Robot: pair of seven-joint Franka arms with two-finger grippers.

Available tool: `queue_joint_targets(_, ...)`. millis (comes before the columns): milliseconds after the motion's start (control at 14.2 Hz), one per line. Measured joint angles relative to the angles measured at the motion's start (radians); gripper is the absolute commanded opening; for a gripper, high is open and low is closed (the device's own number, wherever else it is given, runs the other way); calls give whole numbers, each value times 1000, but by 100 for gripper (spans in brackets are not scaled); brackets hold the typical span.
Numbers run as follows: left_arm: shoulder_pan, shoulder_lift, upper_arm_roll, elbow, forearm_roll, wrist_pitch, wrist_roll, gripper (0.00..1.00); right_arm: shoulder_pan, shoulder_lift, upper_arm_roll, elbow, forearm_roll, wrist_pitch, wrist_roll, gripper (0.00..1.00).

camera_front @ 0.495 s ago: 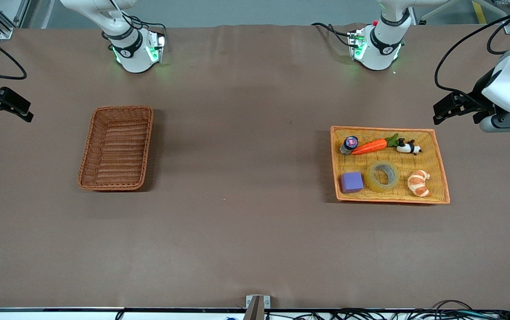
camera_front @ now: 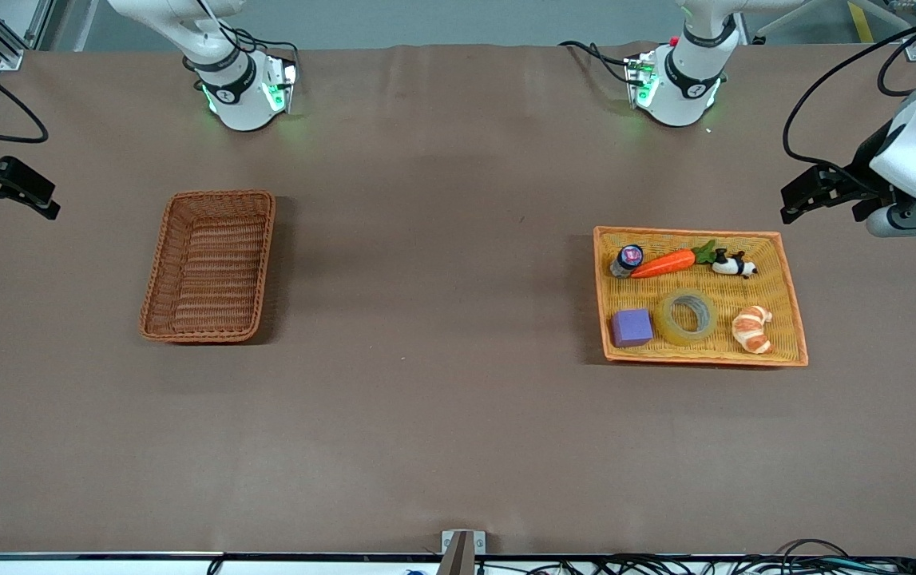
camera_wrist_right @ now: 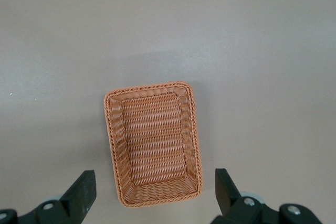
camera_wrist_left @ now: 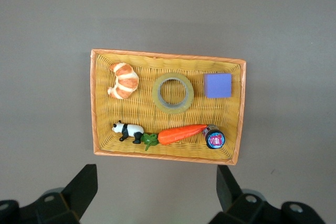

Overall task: Move tape to another basket
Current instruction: 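Move the left gripper toward the yellow tray, then lower the left gripper onto the yellow tape roll and grasp it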

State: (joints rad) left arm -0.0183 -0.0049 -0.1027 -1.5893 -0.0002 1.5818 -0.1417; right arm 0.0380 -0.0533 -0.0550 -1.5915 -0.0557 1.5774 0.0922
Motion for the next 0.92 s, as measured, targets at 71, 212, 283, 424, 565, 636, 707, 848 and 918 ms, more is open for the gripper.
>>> queue_joint_targets(71, 5, 0, 0, 0, 0, -5, 0, 100, 0, 0, 0, 0, 0, 0, 0, 100)
queue_joint_targets(212, 10, 0, 0, -1, 0, -15, 0, 100, 0, 0, 0, 0, 0, 0, 0, 100)
queue_joint_targets(283, 13, 0, 1, -4, 0, -21, 0, 100, 0, 0, 0, 0, 0, 0, 0, 100)
queue_joint_targets(424, 32, 3, 1, -16, 0, -26, 1, 100, 0, 0, 0, 0, 0, 0, 0, 100)
queue_joint_targets(565, 58, 20, 2, -38, 0, -21, 4, 100, 0, 0, 0, 0, 0, 0, 0, 100)
queue_joint_targets(636, 69, 34, 2, -60, 0, 1, 6, 100, 0, 0, 0, 0, 0, 0, 0, 100)
queue_joint_targets(707, 74, 49, 2, -95, 0, 42, 9, 100, 0, 0, 0, 0, 0, 0, 0, 100)
queue_joint_targets(848, 74, 76, 2, -195, 5, 154, 20, 100, 0, 0, 0, 0, 0, 0, 0, 100)
queue_joint_targets(918, 74, 87, 2, -251, 15, 220, 23, 100, 0, 0, 0, 0, 0, -1, 0, 100)
